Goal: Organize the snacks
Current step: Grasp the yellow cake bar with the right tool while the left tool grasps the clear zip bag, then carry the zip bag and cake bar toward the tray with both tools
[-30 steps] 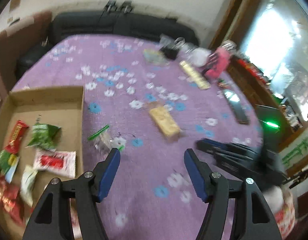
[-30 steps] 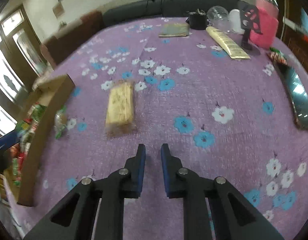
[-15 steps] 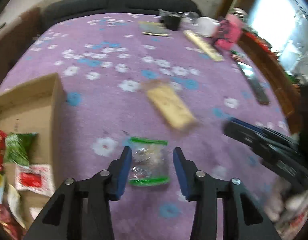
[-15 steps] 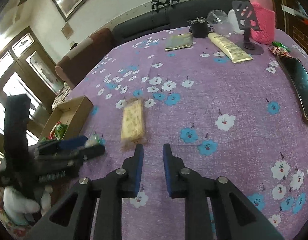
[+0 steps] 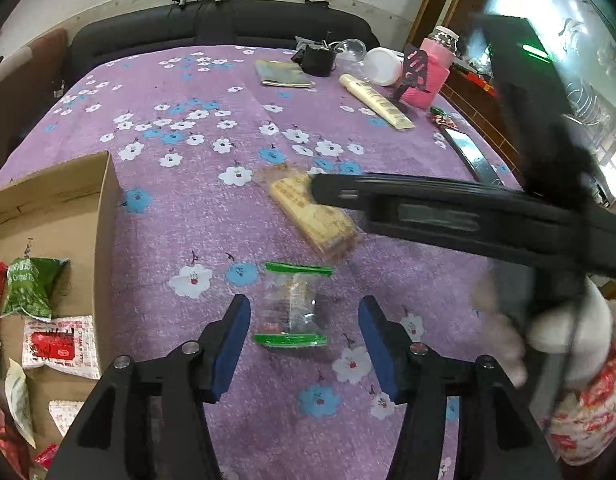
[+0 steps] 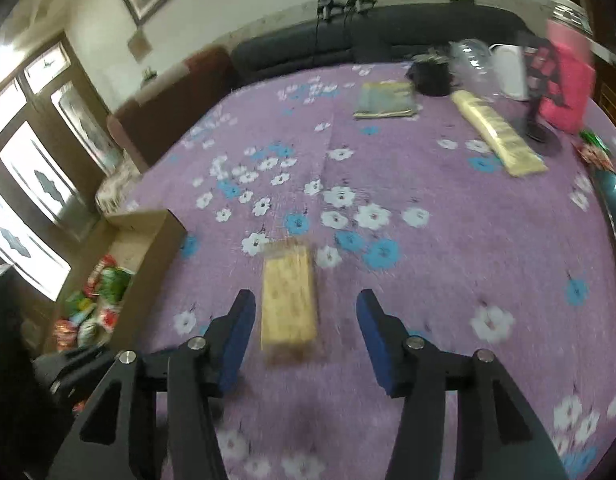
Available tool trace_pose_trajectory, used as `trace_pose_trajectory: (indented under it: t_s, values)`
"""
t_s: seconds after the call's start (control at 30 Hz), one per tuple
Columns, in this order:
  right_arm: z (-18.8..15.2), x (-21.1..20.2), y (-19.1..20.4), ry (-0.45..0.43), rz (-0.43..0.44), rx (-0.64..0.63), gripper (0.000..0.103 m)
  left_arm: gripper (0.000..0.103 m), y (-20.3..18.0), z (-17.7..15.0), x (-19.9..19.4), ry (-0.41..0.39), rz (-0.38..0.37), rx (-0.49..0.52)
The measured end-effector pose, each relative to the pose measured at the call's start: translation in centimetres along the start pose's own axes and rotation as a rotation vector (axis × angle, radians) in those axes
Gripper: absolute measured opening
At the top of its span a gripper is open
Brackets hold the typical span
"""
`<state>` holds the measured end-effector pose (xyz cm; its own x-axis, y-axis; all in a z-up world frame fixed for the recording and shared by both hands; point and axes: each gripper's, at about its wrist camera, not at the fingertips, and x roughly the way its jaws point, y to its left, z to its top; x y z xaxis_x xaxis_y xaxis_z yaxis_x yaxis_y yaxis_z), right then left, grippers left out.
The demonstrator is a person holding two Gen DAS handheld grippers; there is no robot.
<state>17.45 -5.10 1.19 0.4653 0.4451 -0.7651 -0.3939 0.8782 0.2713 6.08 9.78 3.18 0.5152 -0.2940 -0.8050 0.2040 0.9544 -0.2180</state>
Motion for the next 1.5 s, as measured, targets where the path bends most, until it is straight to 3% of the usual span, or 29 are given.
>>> trace_pose_trajectory:
  t_s: [0.2, 0.23, 0.3, 0.43, 0.5, 0.73, 0.97, 1.17, 1.5]
  values:
    - [0.0, 2.9, 2.2, 0.057, -0.103, -0.101, 0.051, 0.059, 0.0, -0.1, 0.8, 0.025, 0.028, 0.0]
    - [-0.1, 2.9, 2.3, 0.053, -0.116, -0.112, 0.049, 0.059, -0.1, 0.0, 0.9, 0.028, 0.032, 0.0]
    - [-0.3, 2.8, 2.0, 0.052, -0.133, -0.116, 0.032, 0.059, -0.2, -0.1, 1.3, 0.032, 0.033, -0.002]
    - [-0.7, 2.0, 0.8, 0.046, -0.115, -0.085, 0.032, 0.059, -1.2, -0.2, 1.9, 0.029, 0.064, 0.035]
    - [-1.1, 1.3, -0.1, 0.04, -0.1, -0.054, 0.032, 0.038, -1.8, -0.3, 2.1, 0.024, 0.089, 0.06]
    - [-3.0, -1.8, -2.7, 0.016, -0.053, 0.023, 0.032, 0.038, -2.4, -0.7, 1.5, -0.004, 0.072, 0.047]
    - [-4.3, -5.2, -2.4, -0.026, -0.032, 0.032, 0.032, 0.038, -3.2, -1.8, -2.3, -0.07, 0.048, 0.024]
    - [-4.9, -7.4, 0.9, -0.055, -0.004, -0.013, 0.032, 0.038, -1.8, -3.8, -7.0, -0.147, 0.012, -0.045]
    - [-6.2, -9.5, 7.5, -0.085, 0.046, -0.102, 0.032, 0.039, 1.7, -7.7, -13.2, -0.249, 0.118, -0.131]
